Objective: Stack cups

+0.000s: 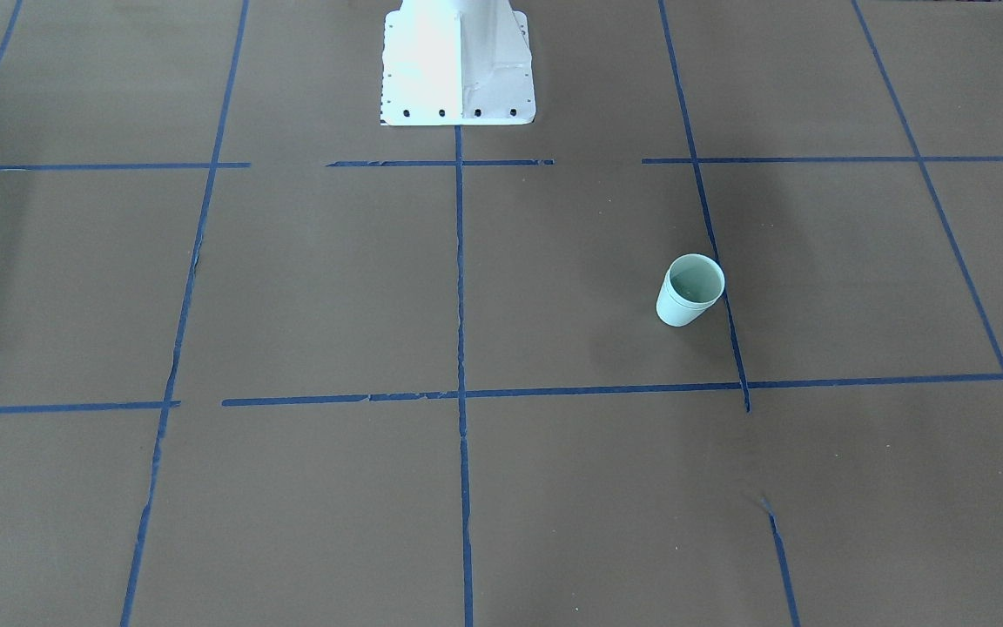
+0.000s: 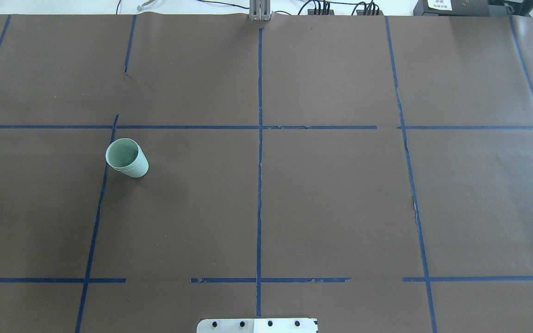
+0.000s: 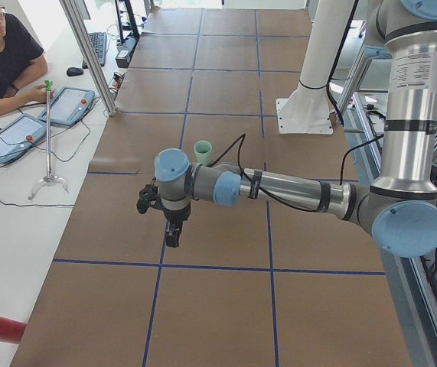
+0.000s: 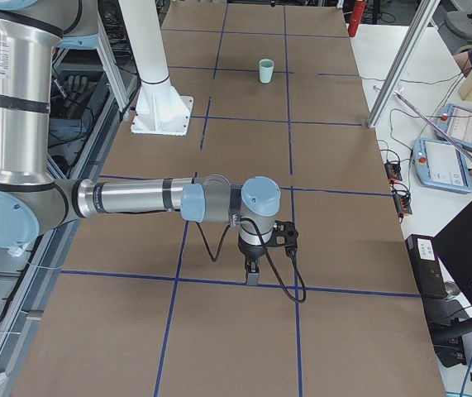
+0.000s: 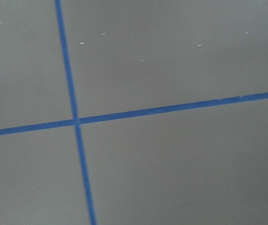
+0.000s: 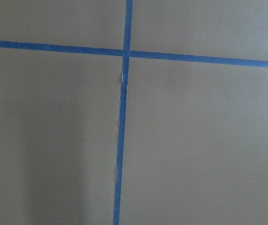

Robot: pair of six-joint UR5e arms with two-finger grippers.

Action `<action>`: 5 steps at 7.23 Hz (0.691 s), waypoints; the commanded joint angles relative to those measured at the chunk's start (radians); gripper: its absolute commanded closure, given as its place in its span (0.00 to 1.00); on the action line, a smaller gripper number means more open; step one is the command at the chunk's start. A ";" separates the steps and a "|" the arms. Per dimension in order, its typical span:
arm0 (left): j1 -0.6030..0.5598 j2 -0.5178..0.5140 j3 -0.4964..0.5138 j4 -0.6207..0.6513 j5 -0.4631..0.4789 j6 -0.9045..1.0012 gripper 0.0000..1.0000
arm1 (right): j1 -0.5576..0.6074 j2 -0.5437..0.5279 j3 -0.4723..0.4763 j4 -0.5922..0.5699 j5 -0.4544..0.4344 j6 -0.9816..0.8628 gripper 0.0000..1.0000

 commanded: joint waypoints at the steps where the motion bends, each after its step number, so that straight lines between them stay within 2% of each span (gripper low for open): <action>1: -0.087 0.012 0.108 0.020 -0.068 0.134 0.00 | 0.000 -0.001 0.000 0.000 0.000 0.000 0.00; 3: -0.087 -0.003 0.059 0.156 -0.100 0.134 0.00 | 0.000 -0.001 0.000 0.000 0.000 0.000 0.00; 5: -0.088 0.018 0.000 0.162 -0.096 0.139 0.00 | 0.000 -0.001 0.000 0.000 0.000 0.000 0.00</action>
